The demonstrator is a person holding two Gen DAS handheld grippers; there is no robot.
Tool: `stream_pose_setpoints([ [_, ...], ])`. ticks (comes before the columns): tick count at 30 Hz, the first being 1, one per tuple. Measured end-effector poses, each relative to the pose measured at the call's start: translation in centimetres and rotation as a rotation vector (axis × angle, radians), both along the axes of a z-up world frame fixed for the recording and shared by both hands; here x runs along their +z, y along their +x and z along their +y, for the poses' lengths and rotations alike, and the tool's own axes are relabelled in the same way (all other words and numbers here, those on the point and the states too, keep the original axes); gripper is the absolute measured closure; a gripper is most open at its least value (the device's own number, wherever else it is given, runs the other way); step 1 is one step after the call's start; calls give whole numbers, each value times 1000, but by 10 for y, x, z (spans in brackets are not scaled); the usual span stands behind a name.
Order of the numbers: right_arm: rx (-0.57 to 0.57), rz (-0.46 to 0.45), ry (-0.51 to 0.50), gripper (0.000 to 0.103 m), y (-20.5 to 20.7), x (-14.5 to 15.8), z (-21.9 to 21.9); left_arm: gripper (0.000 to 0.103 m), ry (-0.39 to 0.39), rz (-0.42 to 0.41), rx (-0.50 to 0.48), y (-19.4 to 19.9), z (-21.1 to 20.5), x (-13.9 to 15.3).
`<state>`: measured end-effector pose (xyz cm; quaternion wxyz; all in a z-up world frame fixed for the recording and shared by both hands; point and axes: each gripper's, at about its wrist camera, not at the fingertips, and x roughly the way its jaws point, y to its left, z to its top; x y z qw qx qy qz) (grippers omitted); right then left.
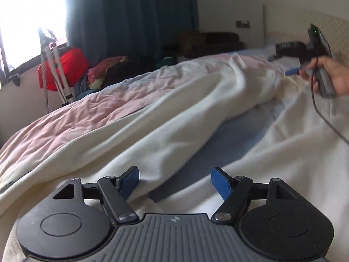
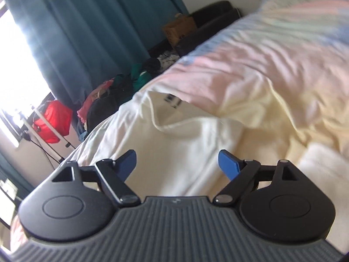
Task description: Fold clothes
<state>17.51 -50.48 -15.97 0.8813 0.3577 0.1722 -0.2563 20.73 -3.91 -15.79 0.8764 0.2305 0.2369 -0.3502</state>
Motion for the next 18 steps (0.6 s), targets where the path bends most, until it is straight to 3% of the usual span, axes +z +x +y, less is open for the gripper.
stream_pose_setpoints([
  [1, -2, 9, 47, 18, -1, -8, -4, 28, 30, -23, -4, -7, -8, -5],
  [4, 14, 21, 159, 19, 5, -30, -13, 27, 22, -37, 54, -7, -17, -10],
  [7, 34, 30, 118, 33, 25, -40, -12, 44, -15, -17, 133, 8, -18, -11],
  [8, 25, 40, 99, 47, 32, -41, -11, 57, -23, -8, 161, 16, -18, -12],
  [9, 16, 51, 81, 68, 38, -43, -10, 71, -37, 5, 175, 20, -17, -12],
  [10, 1, 70, 59, 81, 44, -42, -9, 79, -54, 22, 183, 24, -15, -10],
  [11, -5, 69, 40, 93, 45, -39, -7, 96, -72, 38, 191, 28, -12, -8],
  [18, -115, -47, -4, 95, -2, -12, -4, 100, -177, 43, 101, 24, 15, 26],
])
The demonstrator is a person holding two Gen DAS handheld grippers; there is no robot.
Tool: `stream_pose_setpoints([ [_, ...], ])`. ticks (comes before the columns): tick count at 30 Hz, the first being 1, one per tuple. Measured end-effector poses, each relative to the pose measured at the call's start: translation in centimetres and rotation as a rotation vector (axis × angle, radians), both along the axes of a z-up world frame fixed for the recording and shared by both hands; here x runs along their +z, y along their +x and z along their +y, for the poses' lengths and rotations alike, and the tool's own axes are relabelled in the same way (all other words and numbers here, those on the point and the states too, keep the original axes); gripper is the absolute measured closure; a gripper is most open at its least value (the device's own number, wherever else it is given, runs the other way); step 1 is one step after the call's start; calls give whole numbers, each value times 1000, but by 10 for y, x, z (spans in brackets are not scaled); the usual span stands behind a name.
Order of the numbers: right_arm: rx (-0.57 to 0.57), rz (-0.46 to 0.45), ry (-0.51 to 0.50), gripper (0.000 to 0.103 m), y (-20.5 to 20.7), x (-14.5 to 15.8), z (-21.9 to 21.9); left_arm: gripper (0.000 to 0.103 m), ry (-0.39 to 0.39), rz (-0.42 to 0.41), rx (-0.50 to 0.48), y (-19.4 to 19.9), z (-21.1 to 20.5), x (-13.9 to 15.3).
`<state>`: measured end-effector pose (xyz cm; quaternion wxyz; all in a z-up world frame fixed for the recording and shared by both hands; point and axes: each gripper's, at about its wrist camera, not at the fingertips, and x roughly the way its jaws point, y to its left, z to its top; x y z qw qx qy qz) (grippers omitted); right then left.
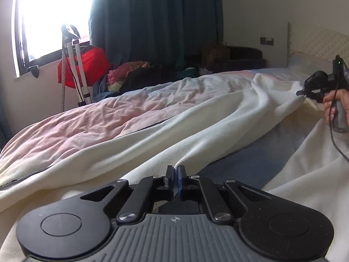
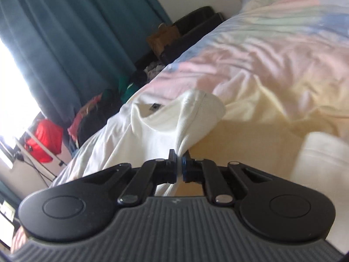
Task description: Fold clothes
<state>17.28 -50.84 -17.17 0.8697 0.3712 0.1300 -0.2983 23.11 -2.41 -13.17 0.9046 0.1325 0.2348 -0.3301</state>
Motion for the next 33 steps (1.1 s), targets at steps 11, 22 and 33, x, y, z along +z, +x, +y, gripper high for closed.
stream_pose_setpoints([
  [11, -89, -20, 178, 95, -92, -31, -16, 98, 19, 124, -31, -37, -1, -22],
  [22, 86, 133, -149, 92, -85, 4, 20, 41, -43, 98, 114, -73, 3, 17],
  [33, 370, 65, -423, 15, -160, 76, 133, 0, -155, -55, 327, -190, 28, 90],
])
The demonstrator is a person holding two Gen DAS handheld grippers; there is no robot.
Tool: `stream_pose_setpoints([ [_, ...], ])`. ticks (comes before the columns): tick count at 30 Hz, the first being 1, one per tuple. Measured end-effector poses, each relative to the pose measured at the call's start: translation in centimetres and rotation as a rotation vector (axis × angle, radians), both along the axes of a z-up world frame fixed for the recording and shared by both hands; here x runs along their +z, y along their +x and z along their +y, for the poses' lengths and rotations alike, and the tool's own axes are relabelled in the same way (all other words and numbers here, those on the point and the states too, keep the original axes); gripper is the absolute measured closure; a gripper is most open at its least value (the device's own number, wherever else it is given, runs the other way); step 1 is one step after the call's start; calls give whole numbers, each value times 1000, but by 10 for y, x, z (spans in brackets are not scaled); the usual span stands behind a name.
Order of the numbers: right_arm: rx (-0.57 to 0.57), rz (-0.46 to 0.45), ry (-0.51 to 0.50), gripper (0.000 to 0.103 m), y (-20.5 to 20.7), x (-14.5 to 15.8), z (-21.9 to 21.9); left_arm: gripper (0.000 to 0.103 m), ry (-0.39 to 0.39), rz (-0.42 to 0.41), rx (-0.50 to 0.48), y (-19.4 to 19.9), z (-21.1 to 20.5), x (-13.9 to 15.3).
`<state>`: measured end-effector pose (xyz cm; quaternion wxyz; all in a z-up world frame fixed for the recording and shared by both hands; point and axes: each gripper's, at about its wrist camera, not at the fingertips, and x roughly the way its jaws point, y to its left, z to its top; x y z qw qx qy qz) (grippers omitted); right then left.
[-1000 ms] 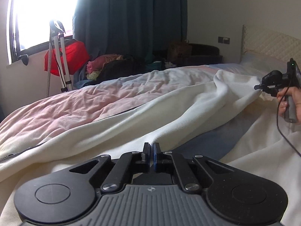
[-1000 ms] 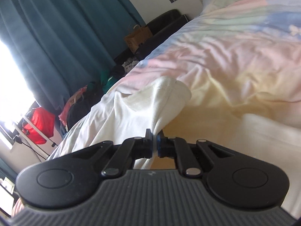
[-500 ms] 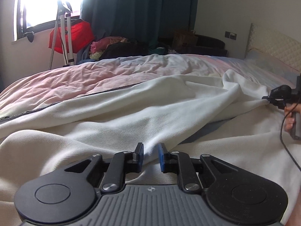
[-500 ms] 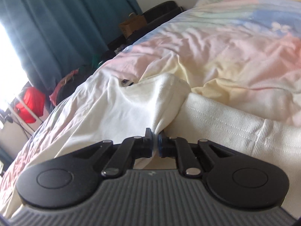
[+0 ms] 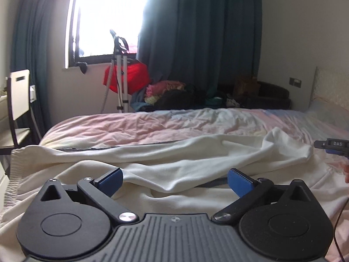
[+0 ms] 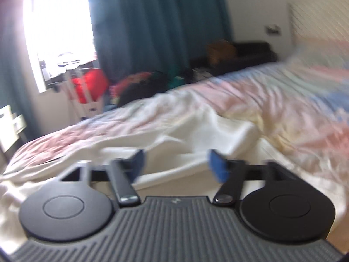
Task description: Fold clothes
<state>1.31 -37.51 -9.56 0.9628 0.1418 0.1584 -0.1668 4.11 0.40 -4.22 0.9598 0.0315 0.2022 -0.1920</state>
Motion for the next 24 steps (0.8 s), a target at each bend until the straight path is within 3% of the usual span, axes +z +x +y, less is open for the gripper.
stream_pose_setpoints([
  [5, 193, -87, -75, 17, -36, 35, 61, 0, 33, -70, 65, -48, 3, 18],
  [8, 219, -94, -84, 17, -52, 39, 84, 0, -13, -28, 99, -65, 13, 20],
  [11, 217, -88, -97, 17, -54, 38, 93, 0, -83, 104, 158, -59, 35, 13],
  [18, 111, -46, -92, 17, -49, 29, 83, 0, -195, 562, 501, -12, 130, -36],
  [24, -30, -26, -49, 17, -52, 27, 51, 0, -586, 802, 689, -10, 220, -67],
])
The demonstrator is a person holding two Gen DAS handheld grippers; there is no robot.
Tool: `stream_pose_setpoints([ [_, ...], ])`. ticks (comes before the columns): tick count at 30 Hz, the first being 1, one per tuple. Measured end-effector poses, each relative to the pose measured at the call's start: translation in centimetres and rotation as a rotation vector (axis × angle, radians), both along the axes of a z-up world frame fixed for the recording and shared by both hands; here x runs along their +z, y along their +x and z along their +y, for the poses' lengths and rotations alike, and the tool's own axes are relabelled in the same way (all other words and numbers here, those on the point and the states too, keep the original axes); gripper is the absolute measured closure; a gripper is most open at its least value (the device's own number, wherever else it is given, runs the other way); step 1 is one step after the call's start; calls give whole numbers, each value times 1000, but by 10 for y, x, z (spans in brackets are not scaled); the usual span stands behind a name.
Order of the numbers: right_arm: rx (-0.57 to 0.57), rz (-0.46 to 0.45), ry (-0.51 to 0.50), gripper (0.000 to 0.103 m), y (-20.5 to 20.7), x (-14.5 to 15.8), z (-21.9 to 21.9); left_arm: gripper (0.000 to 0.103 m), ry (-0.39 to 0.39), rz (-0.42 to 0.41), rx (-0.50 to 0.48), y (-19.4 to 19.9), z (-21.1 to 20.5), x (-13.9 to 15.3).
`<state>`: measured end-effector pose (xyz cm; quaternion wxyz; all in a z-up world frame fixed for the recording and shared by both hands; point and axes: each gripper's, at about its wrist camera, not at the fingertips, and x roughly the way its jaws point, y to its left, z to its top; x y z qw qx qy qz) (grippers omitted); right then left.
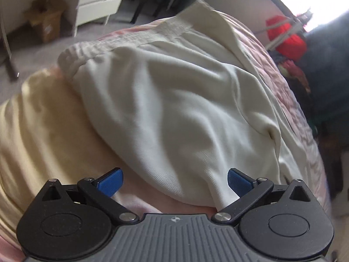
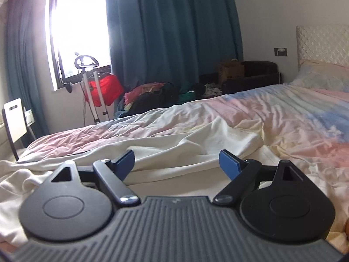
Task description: Fold clothes
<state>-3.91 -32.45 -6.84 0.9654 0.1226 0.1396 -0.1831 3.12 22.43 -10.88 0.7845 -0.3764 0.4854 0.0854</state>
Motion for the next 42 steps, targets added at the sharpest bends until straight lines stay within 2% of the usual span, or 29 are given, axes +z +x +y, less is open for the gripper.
stream_pose_setpoints([
  [1, -16, -5, 10, 17, -2, 2, -8, 1, -49, 22, 22, 2, 12, -5],
  [3, -125, -3, -10, 17, -11, 6, -30, 4, -150, 61, 48, 9, 35, -17],
  [4, -183, 3, -19, 17, -15, 7, -41, 5, -155, 65, 52, 12, 43, -18],
  [7, -277, 3, 56, 17, -32, 1, -79, 13, -77, 51, 45, 16, 59, -10],
  [8, -309, 8, 97, 17, -37, -4, -92, 15, -68, 42, 51, 16, 64, -9],
  [10, -390, 32, 202, 17, -47, -18, -117, 15, -116, 26, 82, 11, 75, -14],
  [12, -482, 48, 358, 17, -59, -37, -141, 16, -170, 8, 111, 5, 84, -19],
  [13, -537, 50, 445, 17, -65, -48, -151, 19, -203, -14, 129, 2, 89, -19],
  [14, -592, 55, 523, 17, -70, -59, -159, 25, -238, -41, 149, 0, 95, -19],
  [16, -685, 98, 613, 17, -73, -77, -171, 27, -312, -92, 184, -3, 106, -19],
  [18, -757, 101, 684, 17, -79, -92, -178, 27, -382, -133, 206, -8, 112, -21],
  [20, -766, 91, 756, 17, -80, -103, -181, 27, -395, -143, 191, -6, 109, -21],
  [23, -656, 5, 854, 16, -75, -113, -183, 35, -329, -91, 92, 8, 92, -19],
  [24, -620, 7, 870, 18, -69, -117, -183, 36, -322, -79, 69, 14, 86, -21],
  [28, -627, 93, 873, 18, -40, -125, -183, 43, -295, -66, 39, 19, 77, -22],
  [29, -643, 101, 861, 22, -34, -125, -183, 49, -288, -68, 39, 18, 76, -21],
  [30, -649, 95, 849, 32, -31, -123, -183, 59, -276, -67, 42, 17, 76, -20],
  [31, -654, 88, 838, 40, -29, -121, -183, 65, -264, -68, 47, 16, 76, -18],
  [32, -650, 79, 826, 59, -28, -120, -183, 78, -254, -79, 50, 15, 77, -17],
  [33, -646, 70, 814, 85, -27, -118, -183, 88, -245, -95, 53, 13, 78, -15],
  [34, -640, 66, 814, 94, -27, -118, -183, 89, -241, -119, 56, 12, 80, -12],
  [36, -637, 42, 806, 97, -31, -115, -184, 93, -227, -181, 57, 9, 80, -3],
  [39, -653, -32, 768, 97, -41, -104, -182, 95, -174, -324, 31, 1, 75, 23],
  [42, -659, -127, 710, 97, -53, -86, -173, 96, -174, -467, 32, -14, 71, 47],
])
